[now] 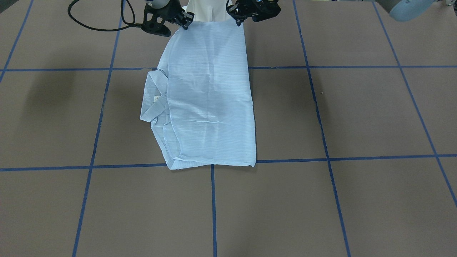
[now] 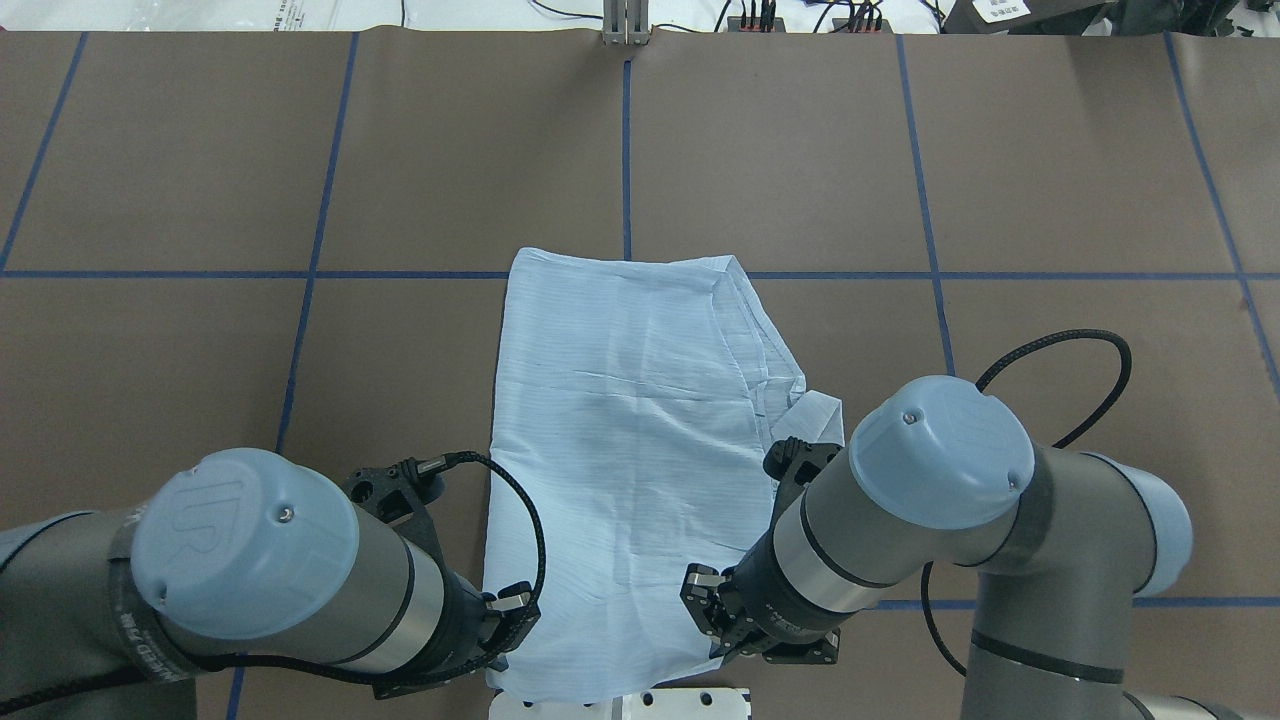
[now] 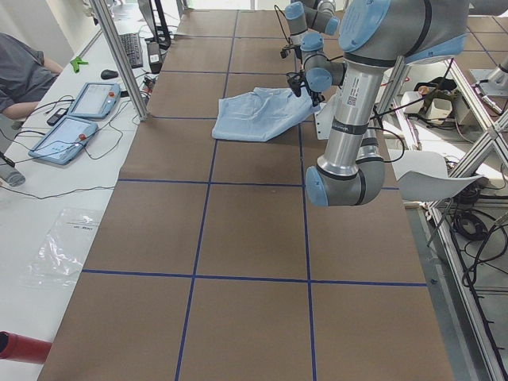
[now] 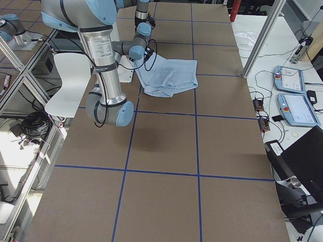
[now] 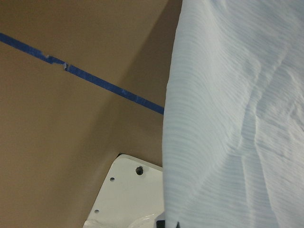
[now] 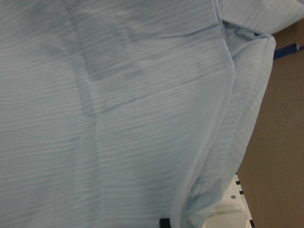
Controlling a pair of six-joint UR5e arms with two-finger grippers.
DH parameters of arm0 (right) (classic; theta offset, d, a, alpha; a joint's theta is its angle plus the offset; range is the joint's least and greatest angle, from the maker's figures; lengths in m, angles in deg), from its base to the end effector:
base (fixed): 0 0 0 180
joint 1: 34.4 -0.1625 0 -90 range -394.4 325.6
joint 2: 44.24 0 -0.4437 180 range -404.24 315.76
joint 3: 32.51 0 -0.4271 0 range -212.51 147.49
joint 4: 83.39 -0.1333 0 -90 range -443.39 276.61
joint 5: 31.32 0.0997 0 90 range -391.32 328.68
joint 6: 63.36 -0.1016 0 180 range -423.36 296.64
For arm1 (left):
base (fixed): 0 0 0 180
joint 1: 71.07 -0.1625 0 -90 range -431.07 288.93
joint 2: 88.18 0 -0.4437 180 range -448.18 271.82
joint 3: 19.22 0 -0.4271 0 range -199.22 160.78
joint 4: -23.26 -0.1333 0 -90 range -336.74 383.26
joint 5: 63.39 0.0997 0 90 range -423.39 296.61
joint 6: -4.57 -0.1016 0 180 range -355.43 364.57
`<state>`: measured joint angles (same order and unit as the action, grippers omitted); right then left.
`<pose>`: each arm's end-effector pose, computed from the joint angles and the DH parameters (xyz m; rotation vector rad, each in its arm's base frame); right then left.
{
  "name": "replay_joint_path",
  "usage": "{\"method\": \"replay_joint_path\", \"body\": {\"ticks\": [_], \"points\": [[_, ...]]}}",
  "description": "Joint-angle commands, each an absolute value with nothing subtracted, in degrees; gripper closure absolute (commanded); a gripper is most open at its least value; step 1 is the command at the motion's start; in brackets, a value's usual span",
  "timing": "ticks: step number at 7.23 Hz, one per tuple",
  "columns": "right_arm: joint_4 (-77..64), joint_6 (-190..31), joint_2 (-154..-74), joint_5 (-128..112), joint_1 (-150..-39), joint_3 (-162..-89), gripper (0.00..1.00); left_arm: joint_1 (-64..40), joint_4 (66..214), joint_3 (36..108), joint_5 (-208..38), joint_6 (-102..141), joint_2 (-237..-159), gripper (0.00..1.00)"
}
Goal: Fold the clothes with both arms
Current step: 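Grasp the near edge of the folded shirt with both grippers, then lift the near edge with both grippers and fold it farther from the robot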
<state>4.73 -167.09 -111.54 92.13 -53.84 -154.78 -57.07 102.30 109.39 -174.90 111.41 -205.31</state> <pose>-0.4853 -0.2532 0.1850 -0.4853 -0.9869 0.2302 0.4741 -0.2172 0.1411 -0.3707 0.9385 -0.3127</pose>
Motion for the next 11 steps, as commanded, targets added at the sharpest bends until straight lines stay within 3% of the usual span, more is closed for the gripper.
{"method": "replay_joint_path", "body": {"ticks": [1, 5, 11], "points": [[4.6, -162.4, -108.9, 88.1, -59.5, -151.9, 1.00, -51.4, 102.5, 105.3, -175.3, 105.4, -207.6, 1.00], [4.5, -150.4, -100.6, 81.7, -66.5, -140.6, 1.00, -38.6, 107.0, 94.0, -177.1, 98.0, -212.8, 1.00], [4.2, -139.8, -91.5, 81.8, -73.9, -123.0, 1.00, -32.9, 119.6, 77.0, -177.1, 94.1, -218.0, 1.00]]}}
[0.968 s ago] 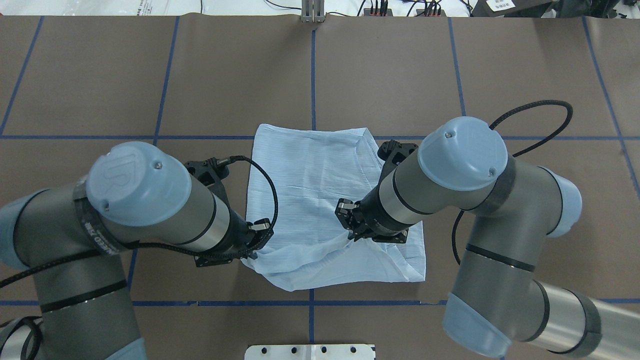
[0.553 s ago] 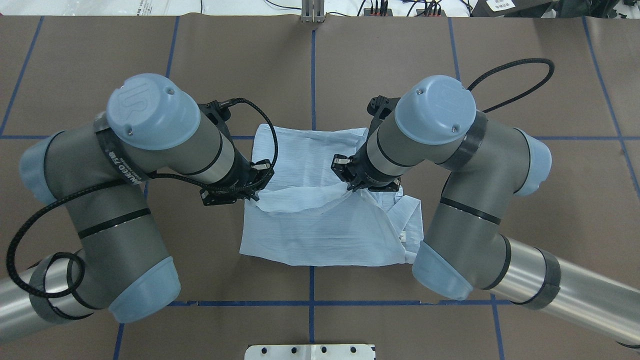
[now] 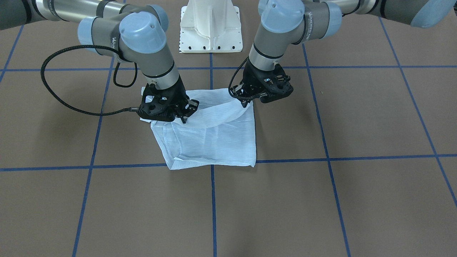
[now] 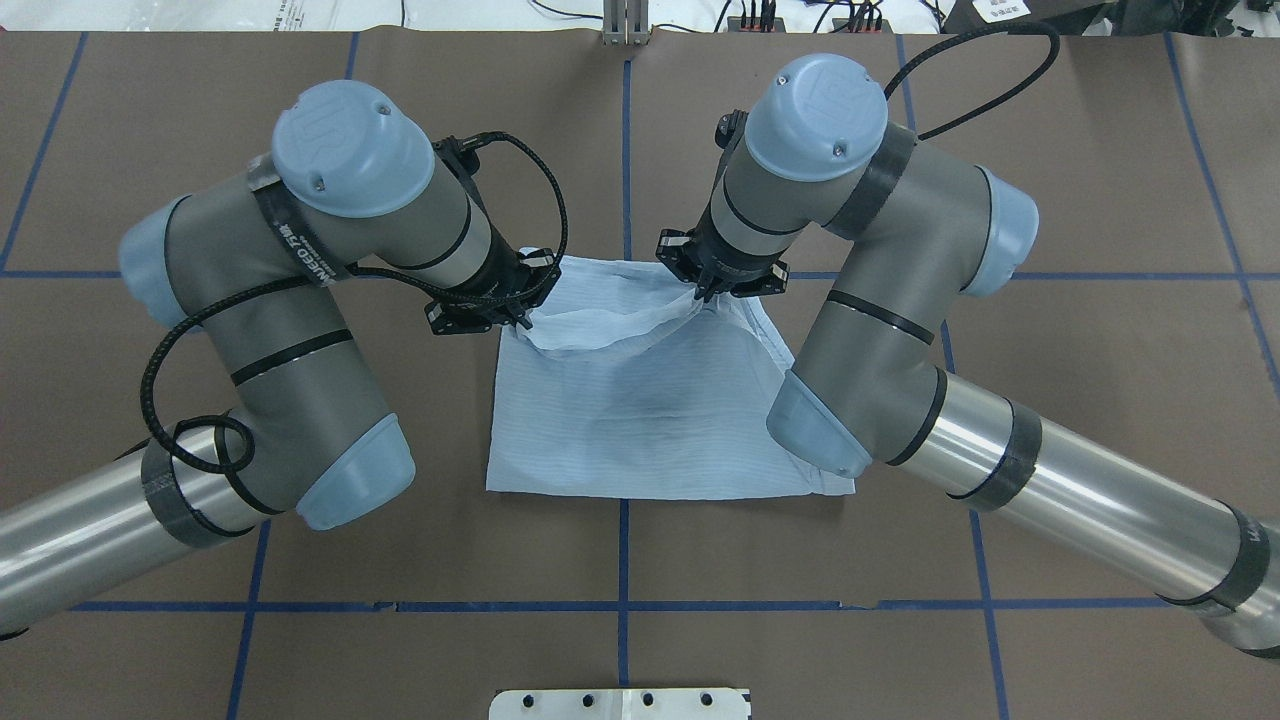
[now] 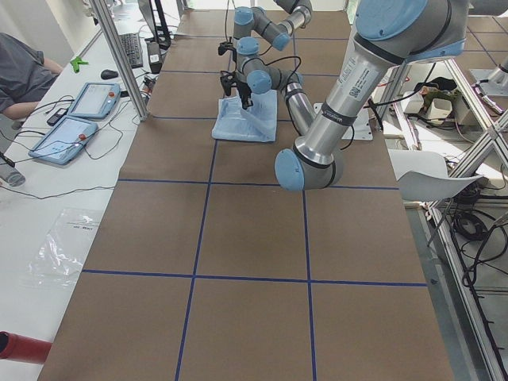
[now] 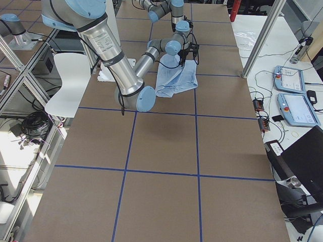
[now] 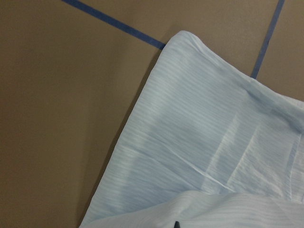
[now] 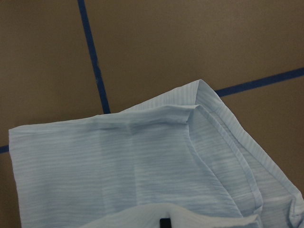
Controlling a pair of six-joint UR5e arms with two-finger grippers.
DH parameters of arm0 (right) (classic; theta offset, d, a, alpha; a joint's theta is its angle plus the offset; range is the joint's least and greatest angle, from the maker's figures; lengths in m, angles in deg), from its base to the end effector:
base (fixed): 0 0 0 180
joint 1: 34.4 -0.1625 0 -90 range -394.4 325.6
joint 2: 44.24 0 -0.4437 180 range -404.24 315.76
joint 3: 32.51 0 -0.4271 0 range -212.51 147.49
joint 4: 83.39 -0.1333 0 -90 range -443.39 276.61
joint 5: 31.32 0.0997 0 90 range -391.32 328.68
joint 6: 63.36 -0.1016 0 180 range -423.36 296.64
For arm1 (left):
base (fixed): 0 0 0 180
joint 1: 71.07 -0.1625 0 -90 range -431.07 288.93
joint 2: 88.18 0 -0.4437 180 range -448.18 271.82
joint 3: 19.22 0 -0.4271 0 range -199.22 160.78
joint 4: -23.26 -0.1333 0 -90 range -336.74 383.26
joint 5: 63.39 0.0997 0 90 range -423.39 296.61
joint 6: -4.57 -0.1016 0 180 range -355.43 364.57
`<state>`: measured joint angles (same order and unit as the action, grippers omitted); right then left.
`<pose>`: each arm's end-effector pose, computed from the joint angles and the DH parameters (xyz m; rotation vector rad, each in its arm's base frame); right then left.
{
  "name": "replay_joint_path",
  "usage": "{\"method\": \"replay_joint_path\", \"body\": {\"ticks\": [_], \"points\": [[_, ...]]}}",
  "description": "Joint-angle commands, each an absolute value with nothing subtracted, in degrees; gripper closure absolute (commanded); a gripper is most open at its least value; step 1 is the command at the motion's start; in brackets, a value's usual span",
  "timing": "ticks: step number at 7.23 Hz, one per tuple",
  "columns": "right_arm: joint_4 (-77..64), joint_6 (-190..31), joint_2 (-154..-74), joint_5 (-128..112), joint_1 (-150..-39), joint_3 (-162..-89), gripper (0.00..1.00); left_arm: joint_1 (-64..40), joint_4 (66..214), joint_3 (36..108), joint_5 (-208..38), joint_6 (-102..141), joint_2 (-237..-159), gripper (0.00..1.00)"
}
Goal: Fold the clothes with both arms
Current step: 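Lift the near edge with both grippers and fold it farther from the robot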
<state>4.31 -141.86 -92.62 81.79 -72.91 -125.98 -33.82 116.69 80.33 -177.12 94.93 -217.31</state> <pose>-0.5150 -0.5292 0.1816 0.0004 -0.9017 0.2724 0.4986 -0.4952 0.1644 -0.0823 0.9780 -0.4152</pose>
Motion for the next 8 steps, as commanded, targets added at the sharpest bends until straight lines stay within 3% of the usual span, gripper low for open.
{"method": "replay_joint_path", "body": {"ticks": [1, 4, 7, 8], "points": [[3.1, -138.5, -91.0, 81.9, -74.3, -120.2, 1.00, -32.5, 122.3, 74.6, -177.0, 93.6, -218.4, 1.00], [-5.8, -138.3, -87.8, 82.3, -74.7, -108.8, 1.00, -31.9, 129.6, 67.5, -176.9, 93.6, -219.4, 1.00], [-5.9, -138.2, -87.7, 82.4, -74.6, -108.3, 1.00, -31.9, 129.6, 65.6, -176.9, 93.7, -220.8, 1.00], [-6.0, -138.2, -87.7, 82.1, -74.4, -108.3, 0.23, -31.9, 129.6, 65.5, -176.9, 93.7, -220.8, 0.60]]}}
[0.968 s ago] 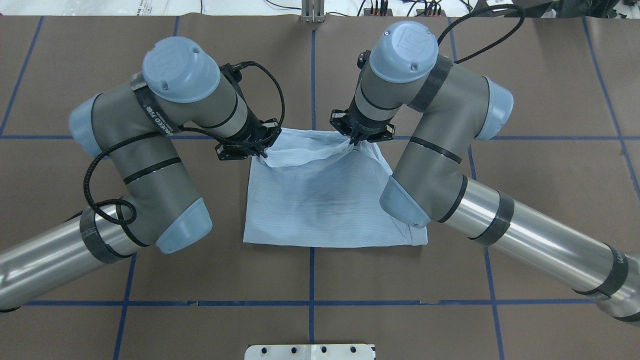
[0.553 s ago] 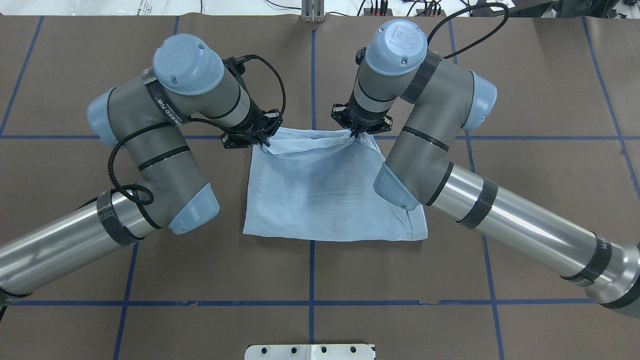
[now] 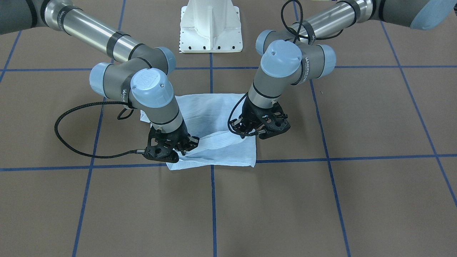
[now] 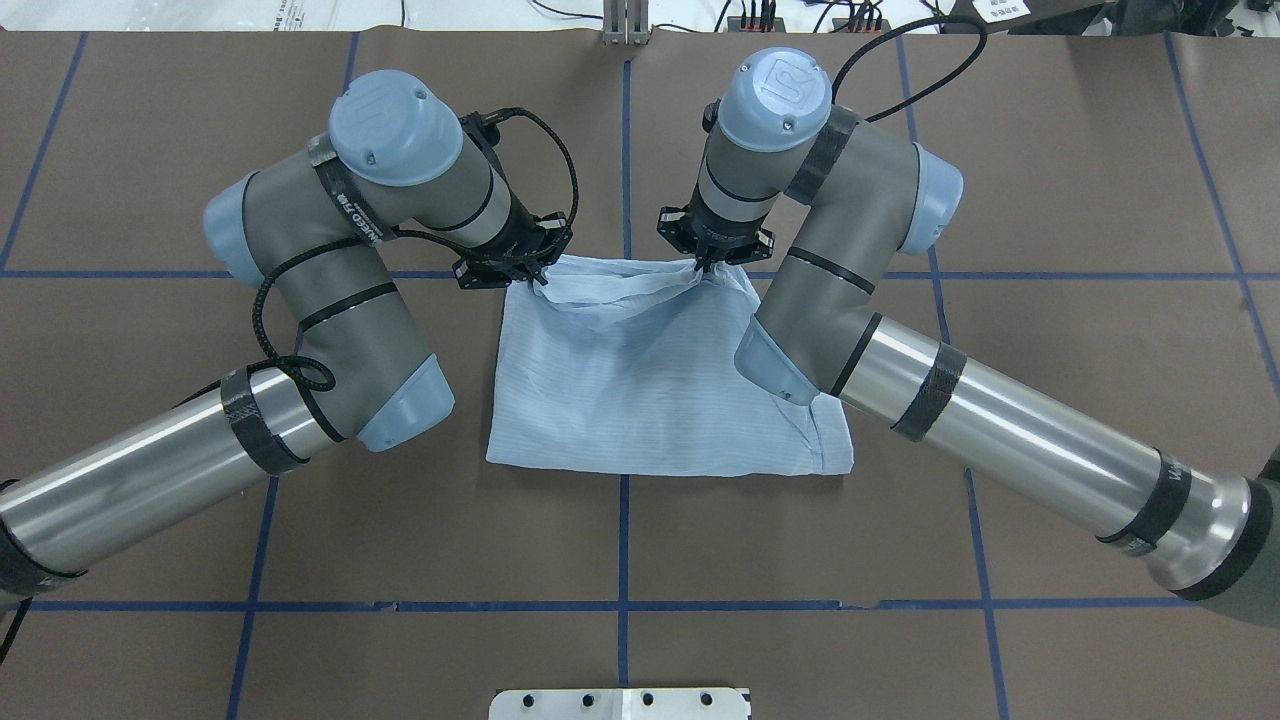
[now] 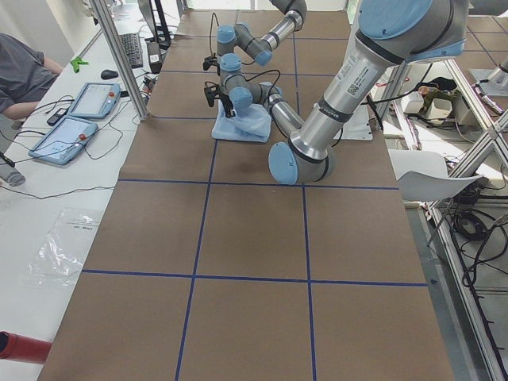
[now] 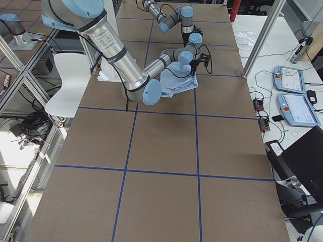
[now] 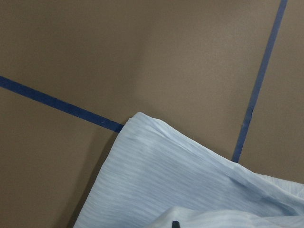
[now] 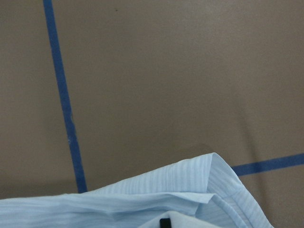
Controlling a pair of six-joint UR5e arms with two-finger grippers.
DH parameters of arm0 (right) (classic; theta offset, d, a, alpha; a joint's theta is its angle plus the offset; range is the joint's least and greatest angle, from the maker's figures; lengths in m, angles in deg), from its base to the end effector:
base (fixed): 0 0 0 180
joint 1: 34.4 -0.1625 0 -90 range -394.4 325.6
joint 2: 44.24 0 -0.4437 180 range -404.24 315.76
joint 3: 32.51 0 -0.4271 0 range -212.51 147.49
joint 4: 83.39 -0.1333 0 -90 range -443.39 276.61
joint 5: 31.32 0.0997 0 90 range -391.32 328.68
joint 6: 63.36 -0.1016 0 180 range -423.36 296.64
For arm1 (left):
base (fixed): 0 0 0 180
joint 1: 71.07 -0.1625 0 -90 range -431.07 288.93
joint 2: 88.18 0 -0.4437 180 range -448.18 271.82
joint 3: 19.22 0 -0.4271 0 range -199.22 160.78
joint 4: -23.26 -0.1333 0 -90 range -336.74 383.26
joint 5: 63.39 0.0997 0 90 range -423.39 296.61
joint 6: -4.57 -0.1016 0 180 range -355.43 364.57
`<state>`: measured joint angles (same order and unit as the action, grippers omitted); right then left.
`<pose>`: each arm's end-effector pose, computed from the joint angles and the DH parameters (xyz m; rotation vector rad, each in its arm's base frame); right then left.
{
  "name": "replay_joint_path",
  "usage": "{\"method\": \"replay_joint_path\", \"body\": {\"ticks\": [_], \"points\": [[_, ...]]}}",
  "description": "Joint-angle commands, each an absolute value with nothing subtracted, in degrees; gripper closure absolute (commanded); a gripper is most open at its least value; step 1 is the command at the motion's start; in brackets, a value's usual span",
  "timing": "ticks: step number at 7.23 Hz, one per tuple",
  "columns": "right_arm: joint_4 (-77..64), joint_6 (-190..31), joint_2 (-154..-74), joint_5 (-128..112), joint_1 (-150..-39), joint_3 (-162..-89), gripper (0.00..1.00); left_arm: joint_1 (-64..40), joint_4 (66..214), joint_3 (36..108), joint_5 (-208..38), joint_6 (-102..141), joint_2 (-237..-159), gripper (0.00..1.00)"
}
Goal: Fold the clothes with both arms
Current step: 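Lift the near edge with both grippers and fold it farther from the robot, then open both grippers and release the folded edge onto the shirt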
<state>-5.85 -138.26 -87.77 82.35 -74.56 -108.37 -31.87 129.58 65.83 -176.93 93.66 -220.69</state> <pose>-0.5662 -0.5988 0.2355 0.0102 -0.8656 0.2484 0.5400 -0.5600 0.2036 -0.0394 1.0072 -0.4183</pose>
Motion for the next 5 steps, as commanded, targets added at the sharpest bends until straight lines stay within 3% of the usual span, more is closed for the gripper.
{"method": "replay_joint_path", "body": {"ticks": [1, 5], "points": [[-6.0, -138.2, -87.7, 82.0, -74.4, -108.3, 0.00, -31.9, 129.3, 65.4, -176.7, 93.7, -220.9, 0.01], [-5.4, -132.1, -88.9, 84.2, -76.9, -108.4, 0.00, -26.4, 127.1, 65.9, -179.3, 88.4, -219.9, 0.01]]}}
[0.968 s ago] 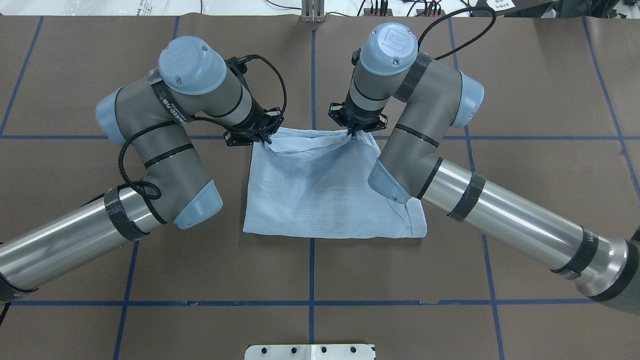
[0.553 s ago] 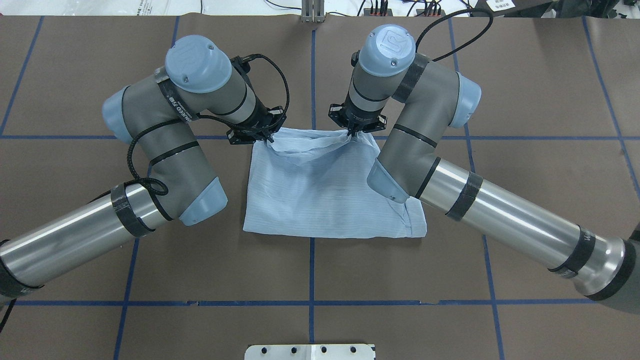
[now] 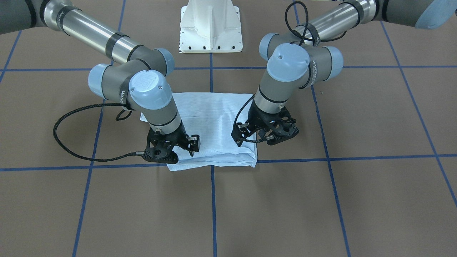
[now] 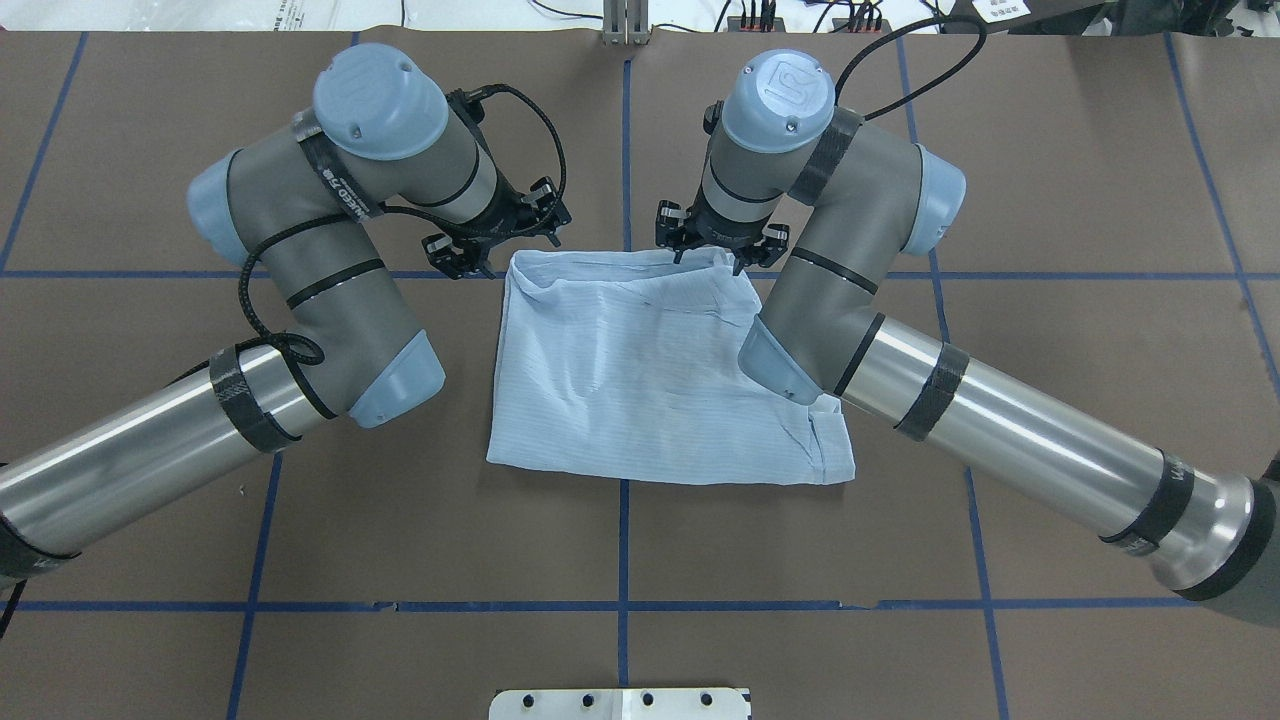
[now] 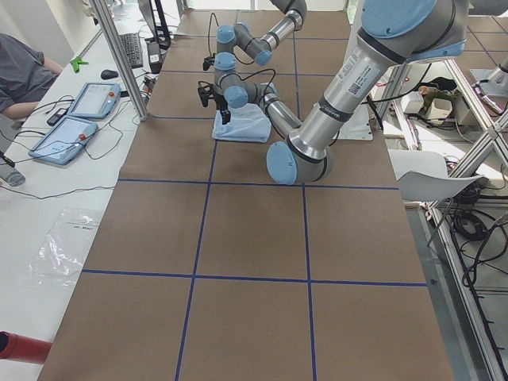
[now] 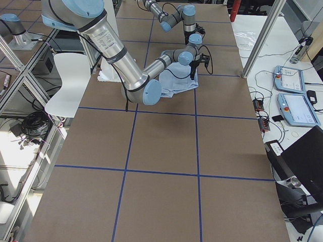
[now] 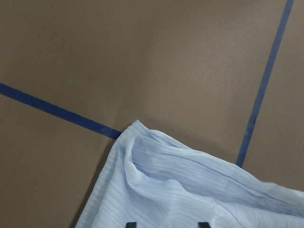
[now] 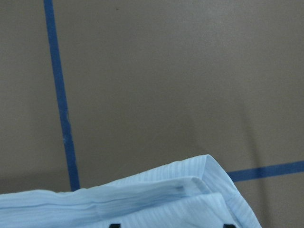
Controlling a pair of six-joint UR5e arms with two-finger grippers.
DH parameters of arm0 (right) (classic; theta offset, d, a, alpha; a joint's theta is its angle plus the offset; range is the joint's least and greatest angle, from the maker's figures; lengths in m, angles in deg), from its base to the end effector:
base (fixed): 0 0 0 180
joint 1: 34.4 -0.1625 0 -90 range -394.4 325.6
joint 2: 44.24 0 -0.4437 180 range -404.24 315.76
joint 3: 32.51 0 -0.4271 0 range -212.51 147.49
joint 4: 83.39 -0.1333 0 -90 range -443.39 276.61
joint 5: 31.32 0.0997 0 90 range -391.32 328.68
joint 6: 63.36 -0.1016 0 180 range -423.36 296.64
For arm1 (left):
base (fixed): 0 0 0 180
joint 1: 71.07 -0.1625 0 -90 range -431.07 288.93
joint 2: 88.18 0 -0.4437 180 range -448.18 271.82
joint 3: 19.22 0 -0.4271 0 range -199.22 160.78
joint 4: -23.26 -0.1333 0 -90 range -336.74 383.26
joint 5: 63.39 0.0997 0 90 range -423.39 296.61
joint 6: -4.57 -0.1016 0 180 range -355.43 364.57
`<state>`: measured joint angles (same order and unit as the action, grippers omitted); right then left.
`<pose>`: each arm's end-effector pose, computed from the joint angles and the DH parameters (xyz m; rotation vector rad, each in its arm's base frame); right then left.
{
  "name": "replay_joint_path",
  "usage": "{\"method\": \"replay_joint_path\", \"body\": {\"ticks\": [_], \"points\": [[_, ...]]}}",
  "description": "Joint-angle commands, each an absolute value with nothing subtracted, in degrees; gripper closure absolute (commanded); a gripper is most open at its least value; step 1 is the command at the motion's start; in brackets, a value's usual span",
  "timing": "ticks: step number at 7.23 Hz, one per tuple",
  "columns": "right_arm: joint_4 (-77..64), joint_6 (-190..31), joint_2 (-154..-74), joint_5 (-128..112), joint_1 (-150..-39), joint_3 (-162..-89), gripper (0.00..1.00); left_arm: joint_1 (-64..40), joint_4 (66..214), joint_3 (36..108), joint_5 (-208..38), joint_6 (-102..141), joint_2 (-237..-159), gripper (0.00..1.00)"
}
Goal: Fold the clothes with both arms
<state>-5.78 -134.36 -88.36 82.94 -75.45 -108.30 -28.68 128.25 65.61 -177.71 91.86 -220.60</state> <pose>-0.5568 -0.6063 0.2444 0.0307 -0.8574 0.1982 0.5096 -0.5890 0.2094 -0.0202 0.9875 -0.4426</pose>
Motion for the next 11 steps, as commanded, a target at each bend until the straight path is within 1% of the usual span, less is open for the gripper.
{"method": "replay_joint_path", "body": {"ticks": [1, 2, 3, 5, 7, 9, 10, 11], "points": [[-5.1, -128.8, -91.2, 85.3, -79.2, -110.1, 0.00, -24.5, 125.7, 69.3, -179.8, 82.9, -216.8, 0.01], [-4.9, -122.4, -95.6, 85.5, -82.3, -113.8, 0.00, -22.1, 124.4, 74.5, -180.0, 77.6, -212.2, 0.01], [-1.2, -113.0, -99.6, 87.2, -85.9, -117.3, 0.00, -20.1, 122.2, 79.2, -180.0, 70.5, -208.5, 0.01], [7.8, -95.3, -105.5, 89.1, -93.9, -123.3, 0.00, -13.6, 120.0, 85.5, -182.1, 56.6, -200.0, 0.01], [9.4, -82.0, -115.6, 94.3, -101.2, -128.5, 0.00, -3.6, 120.6, 88.1, -185.1, 34.3, -188.4, 0.01], [9.5, -63.3, -125.8, 101.7, -112.2, -128.7, 0.00, 8.5, 120.8, 87.7, -187.3, 8.4, -178.6, 0.01], [9.3, -56.5, -129.5, 101.7, -115.0, -128.6, 0.00, 13.5, 120.8, 87.2, -187.3, 0.6, -175.5, 0.01], [9.2, -53.7, -132.6, 102.2, -118.3, -128.5, 0.00, 14.8, 121.3, 87.7, -187.4, 0.3, -172.2, 0.00]]}}
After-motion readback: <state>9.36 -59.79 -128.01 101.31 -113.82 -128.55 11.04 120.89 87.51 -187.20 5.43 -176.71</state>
